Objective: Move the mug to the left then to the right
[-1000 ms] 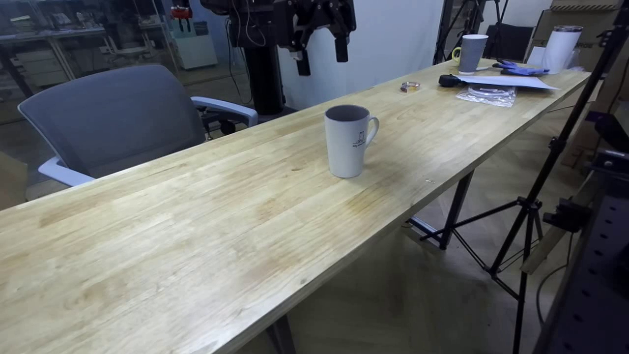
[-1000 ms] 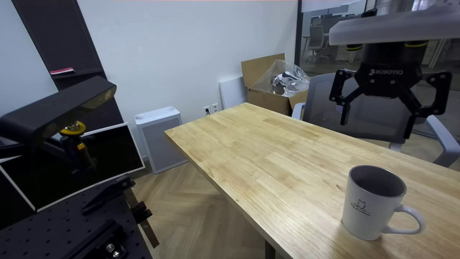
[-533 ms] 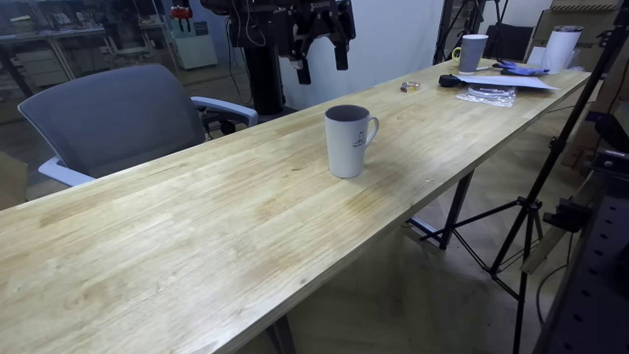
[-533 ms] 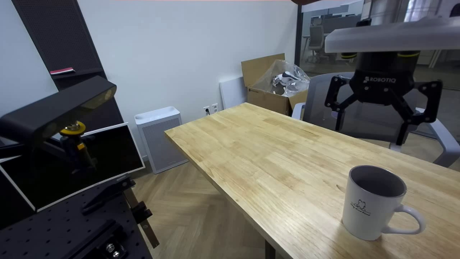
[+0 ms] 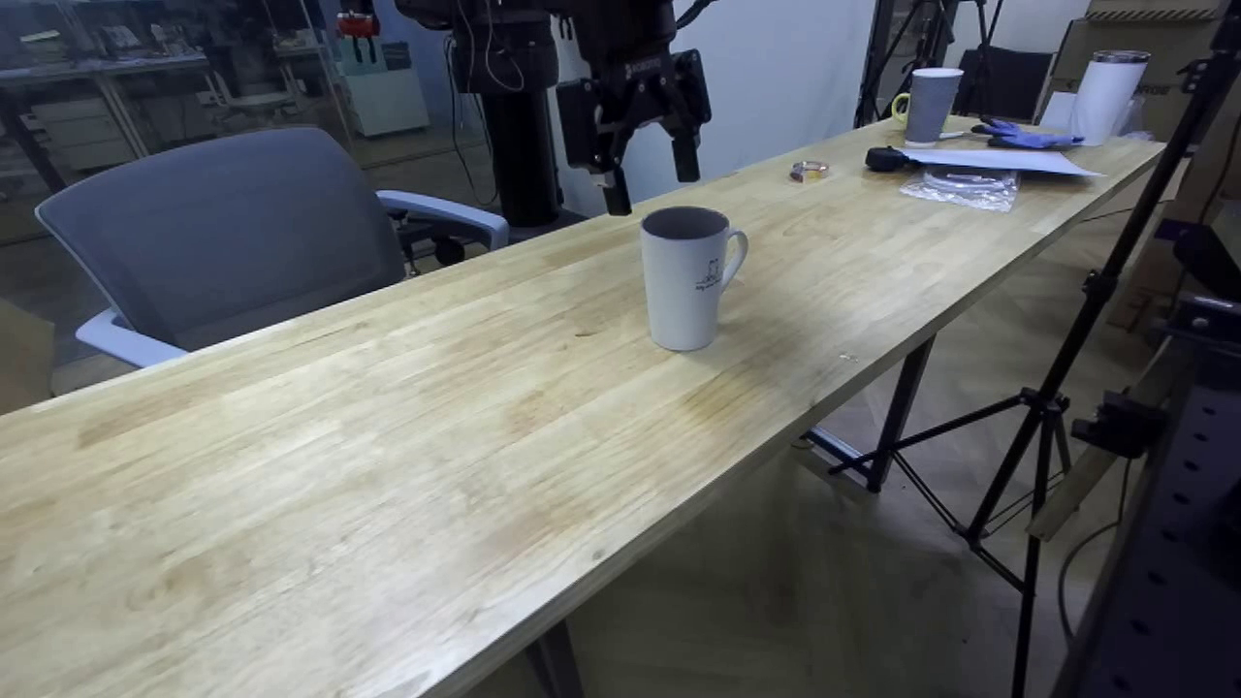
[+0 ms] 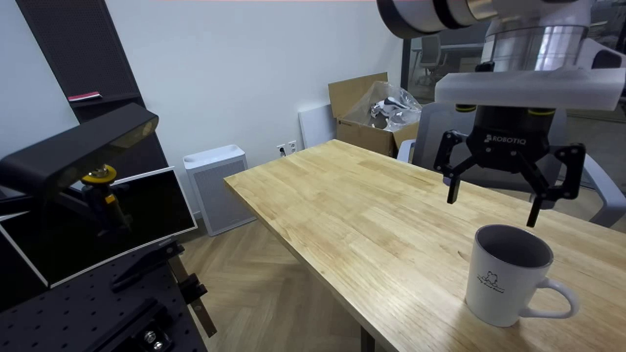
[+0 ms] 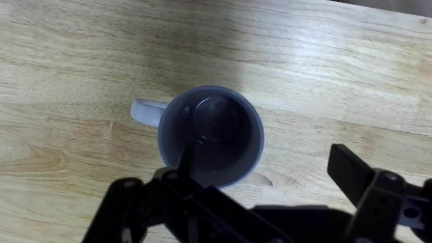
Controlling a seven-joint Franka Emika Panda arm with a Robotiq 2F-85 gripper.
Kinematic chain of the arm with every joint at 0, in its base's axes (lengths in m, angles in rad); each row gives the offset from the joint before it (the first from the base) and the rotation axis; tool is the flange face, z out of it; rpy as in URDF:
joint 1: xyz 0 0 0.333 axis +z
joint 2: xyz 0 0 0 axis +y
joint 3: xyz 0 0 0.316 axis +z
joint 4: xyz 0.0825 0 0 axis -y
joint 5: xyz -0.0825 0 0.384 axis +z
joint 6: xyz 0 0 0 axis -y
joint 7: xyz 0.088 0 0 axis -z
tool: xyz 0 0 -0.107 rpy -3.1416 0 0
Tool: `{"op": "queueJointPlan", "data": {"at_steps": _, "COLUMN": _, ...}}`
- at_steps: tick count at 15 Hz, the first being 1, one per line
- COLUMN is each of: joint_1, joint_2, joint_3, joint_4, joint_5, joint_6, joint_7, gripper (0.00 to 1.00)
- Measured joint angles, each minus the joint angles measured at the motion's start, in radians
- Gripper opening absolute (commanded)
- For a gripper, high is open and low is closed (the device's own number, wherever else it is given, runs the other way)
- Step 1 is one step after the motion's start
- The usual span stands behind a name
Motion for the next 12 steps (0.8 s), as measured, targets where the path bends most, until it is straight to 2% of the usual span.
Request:
{"op": "queueJointPlan", "data": {"at_steps": 6, "joint_1": 0.001, "joint_2": 0.045, "joint_3": -0.007, "joint_4": 0.011, "joint_5": -0.036, "joint_6": 0.005, "joint_7": 0.018, "gripper": 1.00}}
{"op": "queueJointPlan", "data": {"at_steps": 12, "joint_1": 0.005, "joint_2": 0.078, "joint_3": -0.014, "joint_4": 0.014, "joint_5": -0.054, "joint_6": 0.080, "joint_7": 0.040, "gripper": 1.00}}
